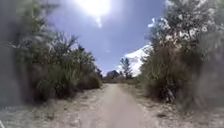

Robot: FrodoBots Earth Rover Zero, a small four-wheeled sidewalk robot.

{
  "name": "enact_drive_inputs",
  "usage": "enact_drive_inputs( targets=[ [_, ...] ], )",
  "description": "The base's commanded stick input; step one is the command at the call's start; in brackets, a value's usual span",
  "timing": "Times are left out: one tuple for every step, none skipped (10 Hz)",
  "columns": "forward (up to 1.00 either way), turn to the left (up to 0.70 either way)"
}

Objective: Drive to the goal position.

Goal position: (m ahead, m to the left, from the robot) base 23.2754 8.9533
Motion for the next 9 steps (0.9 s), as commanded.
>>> enact_drive_inputs(
  targets=[
    [0.85, 0.0],
    [0.85, 0.0],
    [0.85, 0.0],
    [0.85, 0.0],
    [0.85, 0.0],
    [0.85, 0.0],
    [0.85, 0.0],
    [0.85, 0.0],
    [0.85, 0.0]
  ],
)
